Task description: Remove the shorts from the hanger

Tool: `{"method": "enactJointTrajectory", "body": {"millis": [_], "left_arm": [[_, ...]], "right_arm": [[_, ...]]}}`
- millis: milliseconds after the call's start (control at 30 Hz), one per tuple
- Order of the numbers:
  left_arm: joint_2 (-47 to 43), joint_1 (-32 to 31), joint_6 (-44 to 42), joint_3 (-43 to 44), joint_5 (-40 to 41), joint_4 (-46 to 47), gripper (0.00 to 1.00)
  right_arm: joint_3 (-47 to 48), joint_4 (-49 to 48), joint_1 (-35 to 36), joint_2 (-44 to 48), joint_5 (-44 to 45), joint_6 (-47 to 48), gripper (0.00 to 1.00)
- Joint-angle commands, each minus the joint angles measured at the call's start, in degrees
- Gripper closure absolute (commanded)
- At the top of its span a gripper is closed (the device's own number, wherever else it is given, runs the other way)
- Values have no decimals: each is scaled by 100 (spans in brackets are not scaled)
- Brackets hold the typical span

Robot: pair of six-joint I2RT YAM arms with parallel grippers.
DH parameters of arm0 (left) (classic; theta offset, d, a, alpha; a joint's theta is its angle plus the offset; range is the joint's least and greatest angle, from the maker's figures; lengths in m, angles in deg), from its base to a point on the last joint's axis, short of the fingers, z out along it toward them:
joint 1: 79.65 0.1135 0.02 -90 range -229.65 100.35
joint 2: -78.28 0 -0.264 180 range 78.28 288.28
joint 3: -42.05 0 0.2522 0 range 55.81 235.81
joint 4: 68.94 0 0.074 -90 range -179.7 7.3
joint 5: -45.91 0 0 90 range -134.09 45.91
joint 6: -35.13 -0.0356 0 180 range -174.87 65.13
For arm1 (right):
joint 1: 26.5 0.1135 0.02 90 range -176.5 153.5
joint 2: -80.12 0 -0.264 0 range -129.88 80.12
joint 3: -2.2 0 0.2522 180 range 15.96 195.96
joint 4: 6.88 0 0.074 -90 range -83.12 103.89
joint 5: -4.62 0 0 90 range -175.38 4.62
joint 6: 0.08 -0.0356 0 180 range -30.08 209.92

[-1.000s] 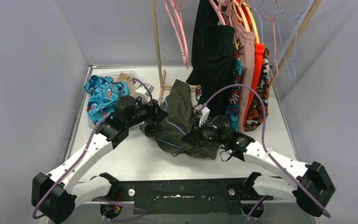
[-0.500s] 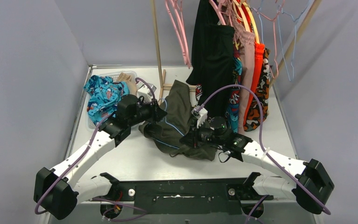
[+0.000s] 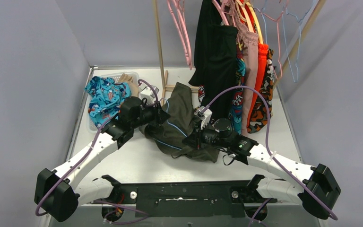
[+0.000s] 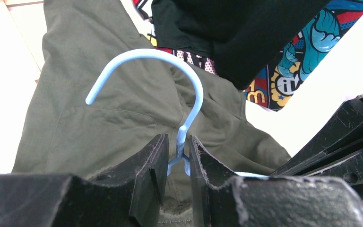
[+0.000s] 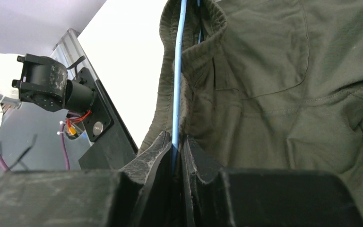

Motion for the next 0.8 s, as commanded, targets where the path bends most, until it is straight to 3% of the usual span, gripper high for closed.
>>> {"method": "enactJointTrajectory", "body": {"millis": [0,333,433,500,533,633,767], "left_arm": [[-68,-5,99,-22,118,491,78],[-4,14,142,-29,93,569,78],[-51,14,111,-86,201,547,87],[-136,18,129,-124,329,550,100],[-193,14,168,-145,406,570,100],[-334,17,195,-142,652,534,100],[-498,17,-97,-15,970,256,100]], "right_arm": [[246,-627,51,154,-153,-25,100],[246,-610,54,107,-270,-5,100],[232,-634,51,109,-315,-5,100],[226,-629,51,94,-354,-5,100],[228,-621,55,84,-358,0,98],[314,-475,50,43,-338,-2,84],[622,-42,54,25,-169,-15,53]]}}
